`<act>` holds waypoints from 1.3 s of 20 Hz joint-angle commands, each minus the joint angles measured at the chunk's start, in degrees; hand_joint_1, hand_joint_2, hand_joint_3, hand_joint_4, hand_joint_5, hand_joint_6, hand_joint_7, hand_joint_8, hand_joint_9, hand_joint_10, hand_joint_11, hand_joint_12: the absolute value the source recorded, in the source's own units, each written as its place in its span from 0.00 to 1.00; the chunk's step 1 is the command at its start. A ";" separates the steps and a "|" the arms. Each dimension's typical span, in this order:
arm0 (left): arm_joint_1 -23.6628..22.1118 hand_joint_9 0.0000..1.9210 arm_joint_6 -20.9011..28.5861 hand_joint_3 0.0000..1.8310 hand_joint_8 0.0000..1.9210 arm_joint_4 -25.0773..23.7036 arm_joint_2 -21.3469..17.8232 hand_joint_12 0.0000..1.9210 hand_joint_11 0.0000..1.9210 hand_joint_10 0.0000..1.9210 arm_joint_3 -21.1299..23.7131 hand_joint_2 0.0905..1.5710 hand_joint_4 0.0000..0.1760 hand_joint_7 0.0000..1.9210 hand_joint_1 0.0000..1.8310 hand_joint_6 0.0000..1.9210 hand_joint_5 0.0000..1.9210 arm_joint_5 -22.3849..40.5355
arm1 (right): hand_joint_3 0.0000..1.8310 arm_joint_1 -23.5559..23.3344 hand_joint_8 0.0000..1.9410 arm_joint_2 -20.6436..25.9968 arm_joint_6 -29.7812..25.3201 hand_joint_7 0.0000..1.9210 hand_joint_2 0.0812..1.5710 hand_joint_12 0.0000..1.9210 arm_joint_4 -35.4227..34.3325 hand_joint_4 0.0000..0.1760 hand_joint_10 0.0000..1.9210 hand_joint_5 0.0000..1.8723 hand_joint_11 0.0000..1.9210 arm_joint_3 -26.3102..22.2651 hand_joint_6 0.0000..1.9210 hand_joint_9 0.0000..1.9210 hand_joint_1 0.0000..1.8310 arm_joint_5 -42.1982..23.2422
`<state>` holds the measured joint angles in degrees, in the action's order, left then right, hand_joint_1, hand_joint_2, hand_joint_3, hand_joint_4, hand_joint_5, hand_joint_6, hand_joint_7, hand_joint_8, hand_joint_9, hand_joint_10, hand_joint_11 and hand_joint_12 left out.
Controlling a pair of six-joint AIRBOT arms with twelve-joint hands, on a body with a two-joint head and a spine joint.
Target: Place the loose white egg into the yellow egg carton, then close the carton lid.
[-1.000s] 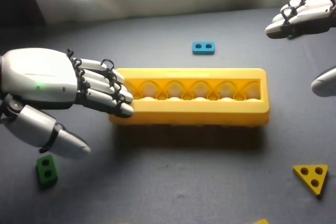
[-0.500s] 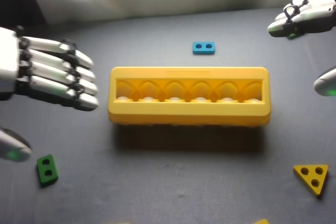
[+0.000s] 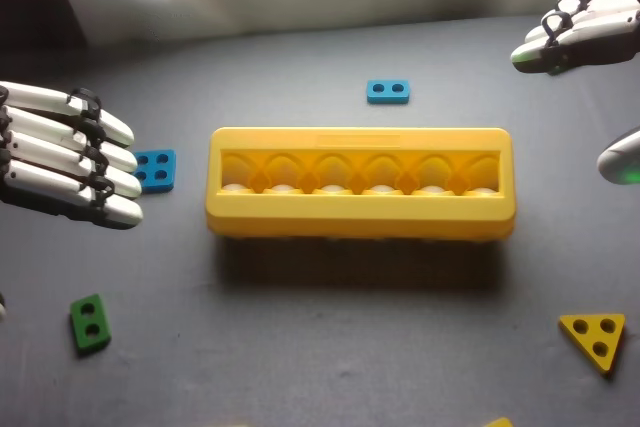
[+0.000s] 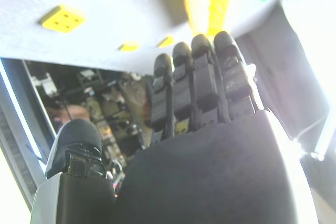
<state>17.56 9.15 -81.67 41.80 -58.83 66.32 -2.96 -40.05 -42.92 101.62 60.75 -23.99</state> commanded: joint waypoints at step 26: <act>2.61 0.11 -0.55 0.00 0.00 3.39 -0.84 0.22 0.00 0.00 2.92 0.77 0.00 0.14 0.00 0.00 0.14 -2.21 | 0.00 -0.65 0.00 1.13 -0.65 0.05 0.68 0.07 -2.53 0.00 0.00 0.06 0.00 -0.44 0.00 0.03 0.12 0.49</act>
<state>20.40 8.60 -82.89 41.98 -55.64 61.43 -2.96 -39.72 -42.98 101.67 60.34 -24.18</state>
